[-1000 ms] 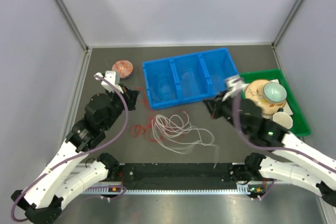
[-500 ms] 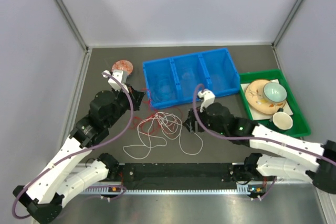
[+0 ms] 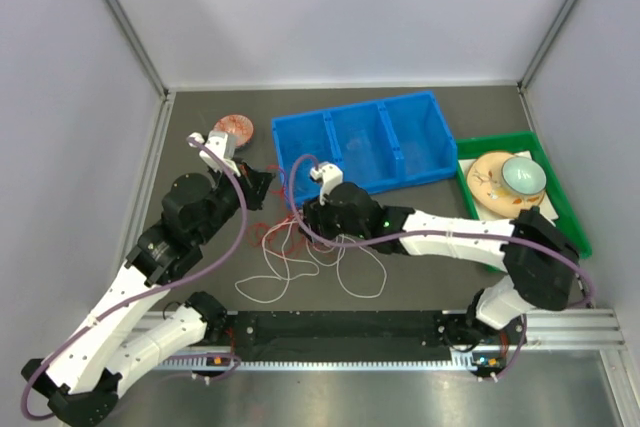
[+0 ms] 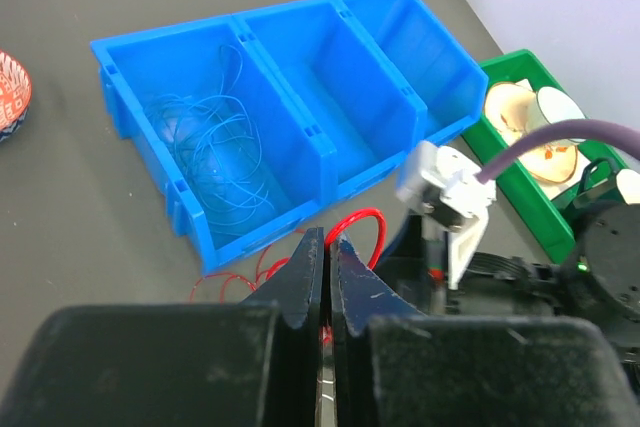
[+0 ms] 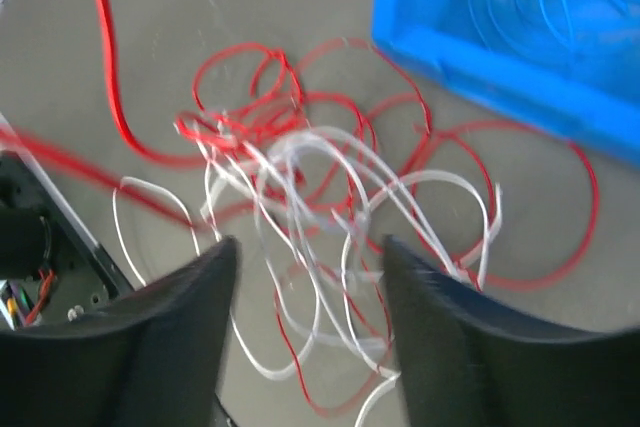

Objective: Untangle the cables

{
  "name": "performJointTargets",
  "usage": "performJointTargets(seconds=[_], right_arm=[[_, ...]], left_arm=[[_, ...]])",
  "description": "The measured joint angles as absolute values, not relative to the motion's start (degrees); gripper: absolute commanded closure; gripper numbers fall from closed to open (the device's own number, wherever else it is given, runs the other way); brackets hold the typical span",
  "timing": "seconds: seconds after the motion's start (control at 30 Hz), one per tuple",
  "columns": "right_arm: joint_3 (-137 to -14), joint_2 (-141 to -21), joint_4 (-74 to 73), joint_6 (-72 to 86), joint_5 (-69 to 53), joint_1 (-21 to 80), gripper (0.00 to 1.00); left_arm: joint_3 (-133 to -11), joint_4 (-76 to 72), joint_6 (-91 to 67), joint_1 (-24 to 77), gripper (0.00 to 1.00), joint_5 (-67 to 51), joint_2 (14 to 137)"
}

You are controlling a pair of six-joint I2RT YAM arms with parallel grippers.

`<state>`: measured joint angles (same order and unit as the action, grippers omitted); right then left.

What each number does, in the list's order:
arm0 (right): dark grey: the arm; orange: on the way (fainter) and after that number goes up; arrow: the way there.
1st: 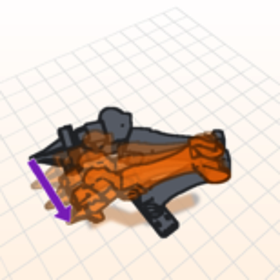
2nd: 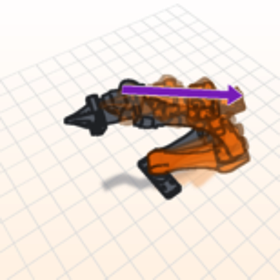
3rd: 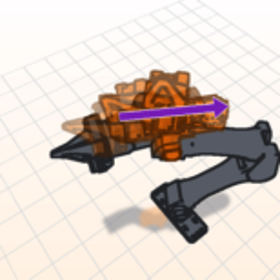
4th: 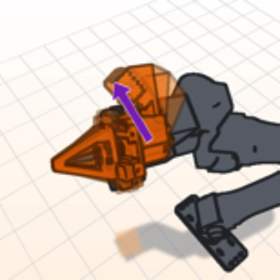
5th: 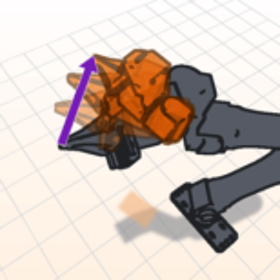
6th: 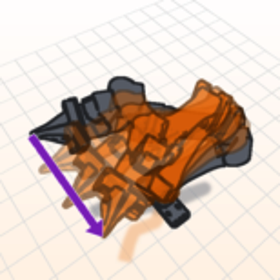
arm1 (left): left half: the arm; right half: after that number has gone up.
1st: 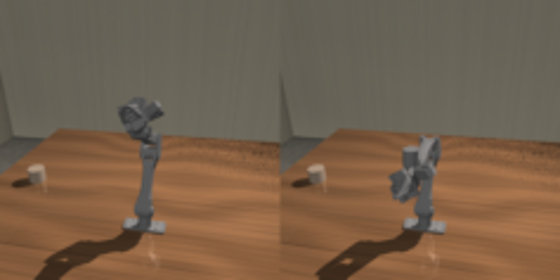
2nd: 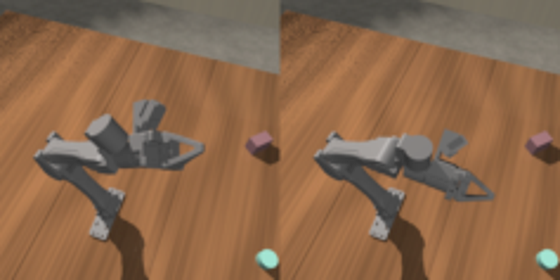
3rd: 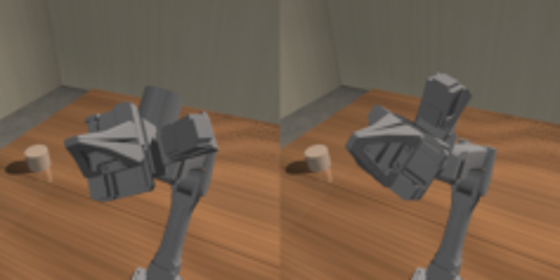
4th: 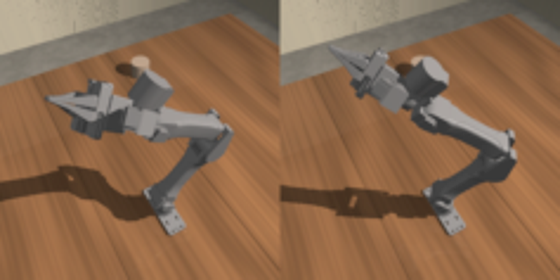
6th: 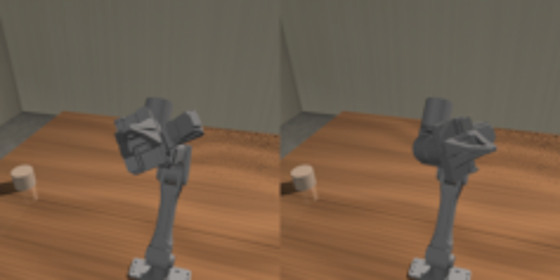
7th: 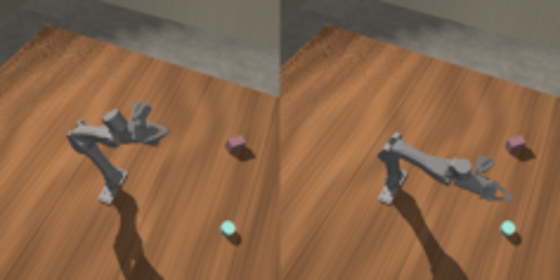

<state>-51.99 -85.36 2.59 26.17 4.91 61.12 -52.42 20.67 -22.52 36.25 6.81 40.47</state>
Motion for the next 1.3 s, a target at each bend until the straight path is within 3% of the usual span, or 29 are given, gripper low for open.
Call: performJointTargets(seconds=[0.07, 0.1, 0.4, 0.7, 0.97, 1.3], right_arm=[[-54.17, -87.74, 3.79, 25.58, 4.73, 61.12, 0.78], [-55.16, -88.88, 4.38, 25.36, 4.56, 61.12, 0.99], [-52.71, -88.09, 8.88, 26.17, 4.51, 60.9, 1.0], [-37.76, -63.29, 4.99, 28.18, 10.96, 54.46, 1.0], [-28.47, -39.33, -9.06, 29.52, 17.96, 45.17, 1.0], [-21.98, -28.93, -24.56, 33.63, 20.78, 41.08, 1.0]], left_arm=[[-52.42, 20.69, -22.52, 36.25, 1.0, 6.7, 40.38], [-52.42, 20.69, -22.55, 36.25, 1.0, 6.66, 40.32], [-52.93, 21.67, -22.35, 36.25, 1.0, 9.76, 38.26], [-53.8, 22.28, -22.09, 36.27, 1.0, 23.66, 35.05], [-56.05, 22.41, -18.46, 36.32, 1.0, 33.28, 34.61], [-62.11, 21.61, -12.05, 36.29, 1.0, 41.54, 31.33]])
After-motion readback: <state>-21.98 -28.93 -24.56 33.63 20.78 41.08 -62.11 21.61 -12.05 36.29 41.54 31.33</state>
